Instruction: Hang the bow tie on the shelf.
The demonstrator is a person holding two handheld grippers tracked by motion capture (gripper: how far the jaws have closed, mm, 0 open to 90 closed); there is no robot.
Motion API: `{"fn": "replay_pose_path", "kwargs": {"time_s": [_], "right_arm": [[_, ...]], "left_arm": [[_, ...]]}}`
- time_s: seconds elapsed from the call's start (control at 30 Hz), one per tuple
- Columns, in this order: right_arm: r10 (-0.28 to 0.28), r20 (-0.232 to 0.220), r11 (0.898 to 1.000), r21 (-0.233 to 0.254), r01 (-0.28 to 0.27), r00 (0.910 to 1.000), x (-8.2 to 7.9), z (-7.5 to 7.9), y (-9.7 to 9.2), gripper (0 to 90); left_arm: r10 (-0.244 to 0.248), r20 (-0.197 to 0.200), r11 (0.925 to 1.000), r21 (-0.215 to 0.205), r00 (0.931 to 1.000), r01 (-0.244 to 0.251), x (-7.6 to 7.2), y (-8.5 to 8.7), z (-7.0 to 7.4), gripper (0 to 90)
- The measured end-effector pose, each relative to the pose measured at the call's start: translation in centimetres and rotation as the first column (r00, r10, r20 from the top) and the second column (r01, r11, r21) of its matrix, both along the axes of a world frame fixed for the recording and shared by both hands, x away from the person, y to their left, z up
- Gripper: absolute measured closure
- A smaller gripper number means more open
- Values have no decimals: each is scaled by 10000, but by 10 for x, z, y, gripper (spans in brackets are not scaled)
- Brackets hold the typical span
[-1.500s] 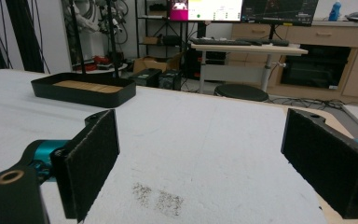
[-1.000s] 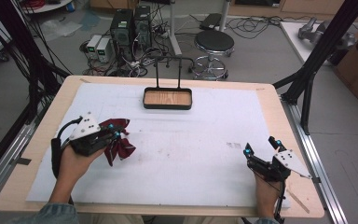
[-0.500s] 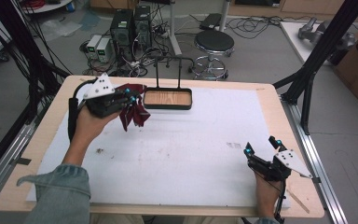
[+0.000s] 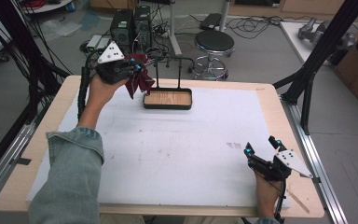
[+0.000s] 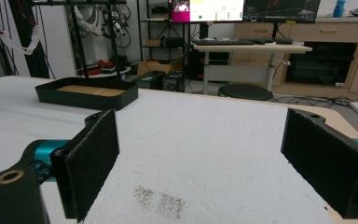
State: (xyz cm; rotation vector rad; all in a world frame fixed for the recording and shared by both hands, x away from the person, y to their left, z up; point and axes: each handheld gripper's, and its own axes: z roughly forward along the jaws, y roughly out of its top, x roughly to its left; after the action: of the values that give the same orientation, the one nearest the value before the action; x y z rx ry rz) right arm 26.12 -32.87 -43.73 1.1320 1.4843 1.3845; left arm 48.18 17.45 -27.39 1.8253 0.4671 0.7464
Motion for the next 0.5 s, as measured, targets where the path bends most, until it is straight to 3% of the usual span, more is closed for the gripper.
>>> {"fn": "replay_pose_path", "kwargs": {"time_s": [0.23,0.37,0.43,0.47,0.5], "right_arm": [[46,15,10000,35,-46,10000,1,0,0,103],[61,-9,10000,42,-61,10000,1,0,0,103],[73,-47,10000,40,-73,10000,1,0,0,103],[92,-19,10000,-20,-92,10000,1,0,0,103],[92,-19,10000,-20,-92,10000,1,0,0,103]], "left_arm": [[419,21,9991,60,9991,-419,21,0,-3,855],[618,-247,9980,178,9978,-613,32,1,-6,855],[454,-247,9987,-227,9987,-460,35,3,-6,855],[640,-180,9979,44,9978,-639,37,2,-5,855],[640,-180,9979,44,9978,-639,37,2,-5,855]]}}
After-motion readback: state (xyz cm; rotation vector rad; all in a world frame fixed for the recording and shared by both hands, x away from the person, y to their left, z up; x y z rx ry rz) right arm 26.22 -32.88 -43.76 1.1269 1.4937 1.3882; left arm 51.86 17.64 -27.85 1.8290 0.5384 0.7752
